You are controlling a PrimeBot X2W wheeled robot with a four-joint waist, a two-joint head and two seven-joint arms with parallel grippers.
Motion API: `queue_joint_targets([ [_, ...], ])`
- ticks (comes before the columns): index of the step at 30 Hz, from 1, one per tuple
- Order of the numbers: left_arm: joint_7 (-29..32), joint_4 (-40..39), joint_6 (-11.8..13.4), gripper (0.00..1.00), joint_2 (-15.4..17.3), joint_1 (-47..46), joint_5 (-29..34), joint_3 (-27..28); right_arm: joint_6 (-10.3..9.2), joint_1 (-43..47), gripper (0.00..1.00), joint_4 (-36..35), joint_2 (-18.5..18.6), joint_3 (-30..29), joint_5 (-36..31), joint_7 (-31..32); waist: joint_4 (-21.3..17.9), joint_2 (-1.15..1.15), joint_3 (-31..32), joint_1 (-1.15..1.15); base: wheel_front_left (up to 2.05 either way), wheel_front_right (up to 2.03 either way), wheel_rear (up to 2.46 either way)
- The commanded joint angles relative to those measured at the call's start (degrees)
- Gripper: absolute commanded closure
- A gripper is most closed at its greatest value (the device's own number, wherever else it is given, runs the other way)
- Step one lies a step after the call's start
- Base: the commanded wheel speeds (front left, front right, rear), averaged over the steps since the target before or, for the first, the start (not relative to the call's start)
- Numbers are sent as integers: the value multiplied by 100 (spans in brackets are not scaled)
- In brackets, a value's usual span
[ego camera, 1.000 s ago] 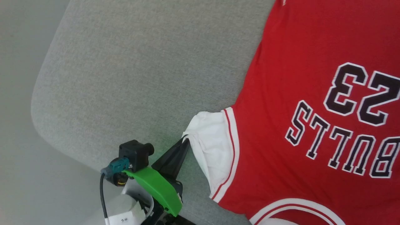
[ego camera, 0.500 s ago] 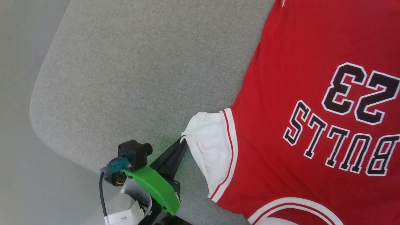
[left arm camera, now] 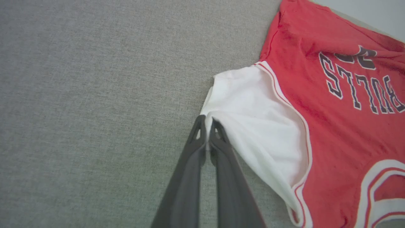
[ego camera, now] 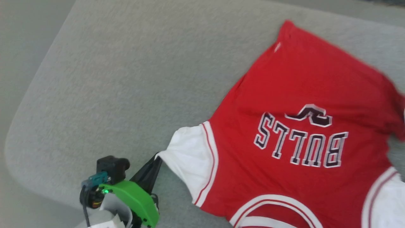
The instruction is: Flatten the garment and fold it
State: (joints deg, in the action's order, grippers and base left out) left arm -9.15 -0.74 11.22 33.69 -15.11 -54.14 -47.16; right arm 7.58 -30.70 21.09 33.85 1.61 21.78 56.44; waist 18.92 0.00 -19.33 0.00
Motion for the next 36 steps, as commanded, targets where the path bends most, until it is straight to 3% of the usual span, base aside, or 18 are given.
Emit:
queue_joint_targets([
  [1,-6,-7,51,100,64,75,-54,37,-9,312,100,-110,31,-12,128,85,-518,0,518,0,0,0,0],
  [14,-121,-96,226,100,197,366,-206,177,-9,2860,100,-2183,-264,-919,687,1327,-825,0,838,0,0,0,0],
  [23,-144,-116,225,100,183,349,-211,185,-9,3491,100,-2582,-539,-1111,611,1600,-781,0,805,0,0,0,0],
  [24,-142,-118,226,100,179,342,-208,181,-9,3455,21,-2624,-540,-1105,613,1542,-770,0,795,0,0,0,0],
  [25,-139,-122,227,100,175,337,-205,175,-9,3403,0,-2661,-538,-1103,634,1502,-758,0,786,0,0,0,0],
  [36,-110,-228,217,100,121,195,-129,124,-9,1924,0,-3145,-310,-1133,859,1561,-462,0,552,0,0,0,0],
])
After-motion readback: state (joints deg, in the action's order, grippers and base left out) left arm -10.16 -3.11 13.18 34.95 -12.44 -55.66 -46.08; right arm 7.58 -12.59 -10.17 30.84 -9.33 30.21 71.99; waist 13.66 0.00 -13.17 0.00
